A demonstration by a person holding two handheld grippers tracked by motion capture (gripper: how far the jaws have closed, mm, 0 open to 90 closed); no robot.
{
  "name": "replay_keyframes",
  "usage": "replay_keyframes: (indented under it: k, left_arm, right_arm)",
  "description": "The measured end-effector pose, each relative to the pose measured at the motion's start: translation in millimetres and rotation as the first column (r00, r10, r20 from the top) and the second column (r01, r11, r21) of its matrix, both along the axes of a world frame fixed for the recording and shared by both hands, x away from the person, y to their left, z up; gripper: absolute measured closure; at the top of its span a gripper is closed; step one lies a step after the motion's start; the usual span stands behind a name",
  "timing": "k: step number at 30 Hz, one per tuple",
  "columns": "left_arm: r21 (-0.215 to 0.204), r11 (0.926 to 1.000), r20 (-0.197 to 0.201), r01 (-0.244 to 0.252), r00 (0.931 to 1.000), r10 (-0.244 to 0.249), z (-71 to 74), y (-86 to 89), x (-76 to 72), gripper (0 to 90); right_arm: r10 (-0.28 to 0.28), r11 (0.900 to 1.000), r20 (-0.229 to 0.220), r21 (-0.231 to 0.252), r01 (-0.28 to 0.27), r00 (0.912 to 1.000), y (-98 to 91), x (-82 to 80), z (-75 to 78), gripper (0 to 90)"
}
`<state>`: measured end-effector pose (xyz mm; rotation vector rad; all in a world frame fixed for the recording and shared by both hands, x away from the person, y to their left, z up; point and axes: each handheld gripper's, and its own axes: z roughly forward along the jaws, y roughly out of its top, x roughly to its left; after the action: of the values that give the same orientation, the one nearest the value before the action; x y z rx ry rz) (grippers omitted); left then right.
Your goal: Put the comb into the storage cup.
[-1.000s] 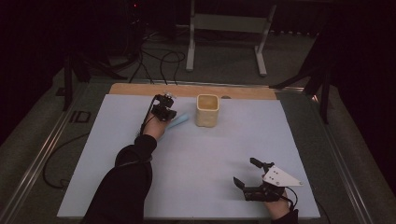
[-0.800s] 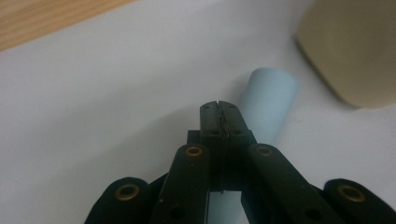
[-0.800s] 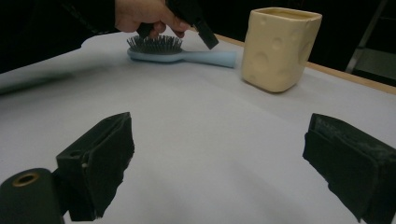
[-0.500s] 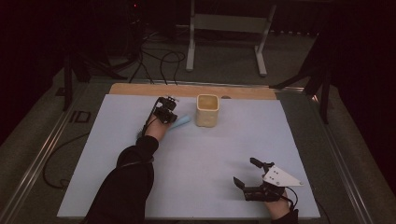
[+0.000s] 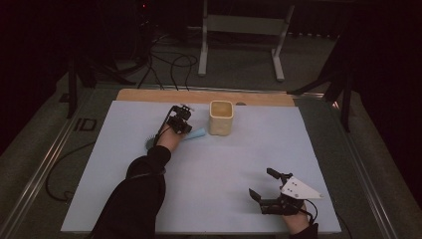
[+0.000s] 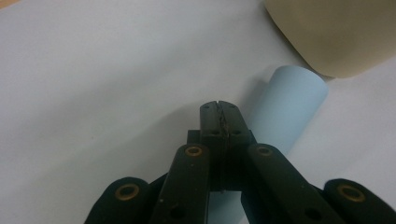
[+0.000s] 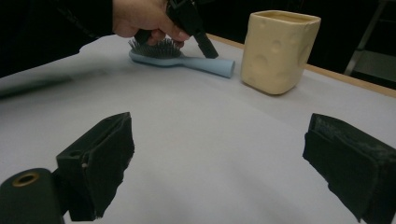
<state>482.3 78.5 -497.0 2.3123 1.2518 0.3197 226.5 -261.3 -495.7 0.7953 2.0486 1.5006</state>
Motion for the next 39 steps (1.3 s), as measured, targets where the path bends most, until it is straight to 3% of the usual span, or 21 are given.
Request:
replay_keyframes:
  k: [7,13,19,23,30,34,39]
  left_arm:
    - [0.035,0.9973,-0.017,0.065,0.9978,-0.064,1.4,-7.6,-12.4,90.0]
    - [0.060,0.9888,-0.050,0.137,0.9897,-0.134,2.5,-12.5,-27.5,90.0]
    - [0.041,0.9810,-0.085,0.190,0.9789,-0.186,1.4,-13.2,-44.9,90.0]
    - [0.024,0.9785,-0.083,0.205,0.9759,-0.202,2.3,-8.6,-58.6,90.0]
    - [0.036,0.9715,-0.085,0.234,0.9693,-0.231,3.4,4.4,-82.3,90.0]
    - [0.026,0.9705,-0.087,0.240,0.9677,-0.237,3.8,14.0,-95.2,90.0]
    - [0.011,0.9750,-0.090,0.222,0.9713,-0.220,2.8,30.8,-111.9,90.0]
  right_arm:
    - [-0.004,1.0000,0.003,0.004,0.004,1.0000,-0.5,-0.1,0.9,8.3]
    - [-0.008,1.0000,0.005,0.004,0.008,1.0000,-0.9,-0.1,1.5,8.3]
    - [-0.010,0.9999,0.005,0.006,0.010,0.9999,-0.9,-0.8,2.3,8.3]
    - [-0.013,0.9999,0.006,0.007,0.013,0.9999,-1.6,-0.5,2.4,8.3]
    - [-0.010,0.9999,0.006,0.005,0.010,0.9999,-0.5,-0.5,2.3,8.3]
    - [-0.010,0.9999,0.006,0.006,0.010,0.9999,0.4,-0.7,2.5,8.3]
    - [-0.008,1.0000,0.004,0.004,0.008,1.0000,0.9,-0.8,2.5,8.3]
